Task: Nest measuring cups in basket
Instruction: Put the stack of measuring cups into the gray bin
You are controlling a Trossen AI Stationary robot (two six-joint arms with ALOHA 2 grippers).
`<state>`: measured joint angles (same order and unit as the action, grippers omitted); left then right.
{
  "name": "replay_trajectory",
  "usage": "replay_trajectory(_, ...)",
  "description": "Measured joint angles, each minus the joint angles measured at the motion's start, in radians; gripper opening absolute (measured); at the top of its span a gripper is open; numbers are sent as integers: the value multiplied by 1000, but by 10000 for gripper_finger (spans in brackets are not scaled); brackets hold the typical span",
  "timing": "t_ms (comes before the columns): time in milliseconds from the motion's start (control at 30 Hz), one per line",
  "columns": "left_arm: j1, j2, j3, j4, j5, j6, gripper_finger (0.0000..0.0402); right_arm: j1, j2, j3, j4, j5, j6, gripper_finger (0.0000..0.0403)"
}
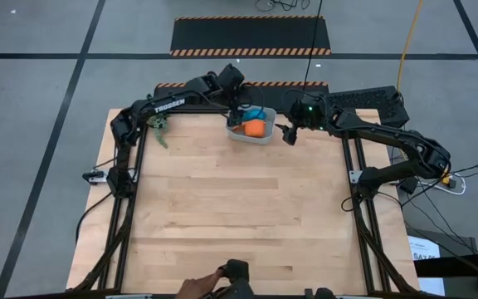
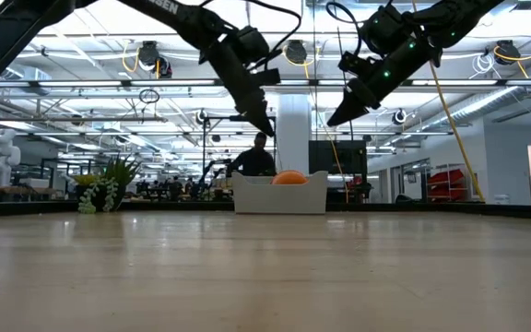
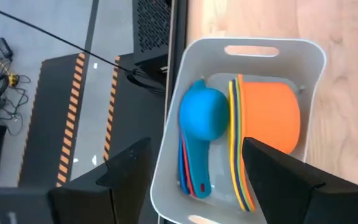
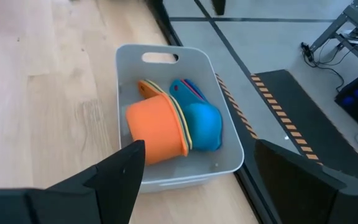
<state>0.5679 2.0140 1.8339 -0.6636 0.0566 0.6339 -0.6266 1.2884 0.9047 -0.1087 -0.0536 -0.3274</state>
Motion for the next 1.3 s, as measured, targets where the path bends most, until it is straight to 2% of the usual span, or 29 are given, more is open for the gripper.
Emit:
replay_trajectory(167, -3, 1, -28, 27, -14, -23, 259, 0, 0, 0, -17, 0, -26, 297)
replay_trajectory(433, -7, 25, -91, 60, -23, -53, 341, 0, 0, 0, -24, 0, -34, 297)
replay_trajectory(533, -7, 79, -97, 80, -87, -53, 355, 0, 0, 0, -24, 0, -34, 297)
replay_trajectory(667, -9, 134, -97, 77, -196, -27, 342, 0, 0, 0, -23, 0, -34, 297)
replay_trajectory(1000, -14, 147, -94, 82, -159, -32, 280, 0, 0, 0, -23, 0, -34, 297)
replay_trajectory(1167, -16, 147, -92, 73, -155, -47, 274, 0, 0, 0, -23, 0, -34, 297)
replay_trajectory(1300, -19, 147, -81, 34, -145, -70, 287, 0, 0, 0, -23, 0, -37, 297)
